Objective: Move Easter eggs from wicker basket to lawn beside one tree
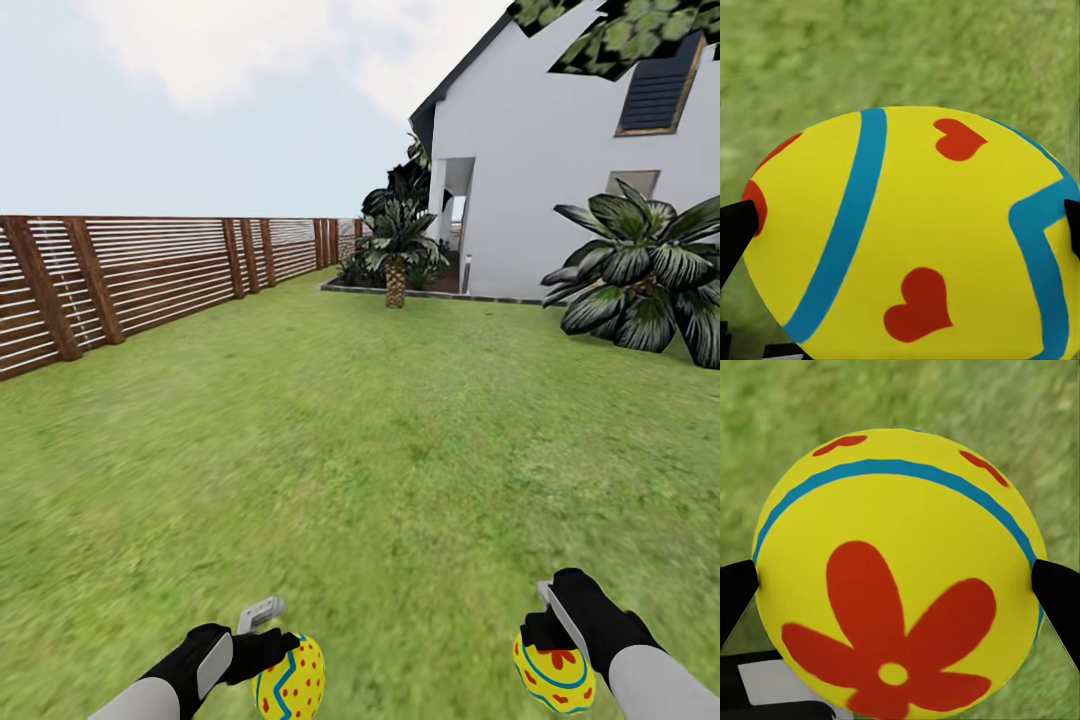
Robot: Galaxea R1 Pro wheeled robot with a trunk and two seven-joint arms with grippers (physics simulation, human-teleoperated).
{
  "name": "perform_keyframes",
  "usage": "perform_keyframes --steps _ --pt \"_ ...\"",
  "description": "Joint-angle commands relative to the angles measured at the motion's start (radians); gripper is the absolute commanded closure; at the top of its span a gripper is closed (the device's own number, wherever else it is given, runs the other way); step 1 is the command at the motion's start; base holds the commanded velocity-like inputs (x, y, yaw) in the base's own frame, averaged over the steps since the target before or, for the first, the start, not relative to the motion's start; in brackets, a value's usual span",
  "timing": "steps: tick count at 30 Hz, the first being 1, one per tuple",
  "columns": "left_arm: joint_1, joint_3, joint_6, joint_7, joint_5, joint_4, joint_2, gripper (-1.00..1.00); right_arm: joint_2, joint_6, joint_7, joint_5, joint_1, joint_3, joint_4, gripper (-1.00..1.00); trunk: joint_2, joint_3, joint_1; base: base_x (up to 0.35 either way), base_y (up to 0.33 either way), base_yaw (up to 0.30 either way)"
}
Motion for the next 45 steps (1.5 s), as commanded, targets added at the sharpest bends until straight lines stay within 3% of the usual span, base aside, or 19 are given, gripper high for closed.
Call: perform_keyframes --steps 1,12,19,45 --pt "0.0 0.003 0.008 0.001 0.01 -0.002 0.0 1.0 0.0 0.005 0.009 0.009 0.0 0.0 -0.001 1.0 -0.001 0.0 0.001 0.338 0.0 0.077" --pt "0.0 0.003 0.008 0.001 0.01 -0.002 -0.005 1.0 -0.001 0.006 0.009 0.009 -0.001 -0.001 -0.003 1.0 -0.001 0.017 0.001 0.338 0.0 0.077" --pt "0.0 0.003 0.008 0.001 0.009 -0.002 -0.005 1.0 -0.001 0.047 0.009 0.01 0.0 0.0 -0.003 1.0 -0.001 0.025 0.001 0.338 0.0 0.051" --pt "0.0 0.003 0.008 0.001 0.009 0.0 -0.008 1.0 -0.001 0.043 0.01 0.011 0.0 0.0 -0.007 1.0 -0.001 0.025 0.001 0.338 0.085 -0.289"
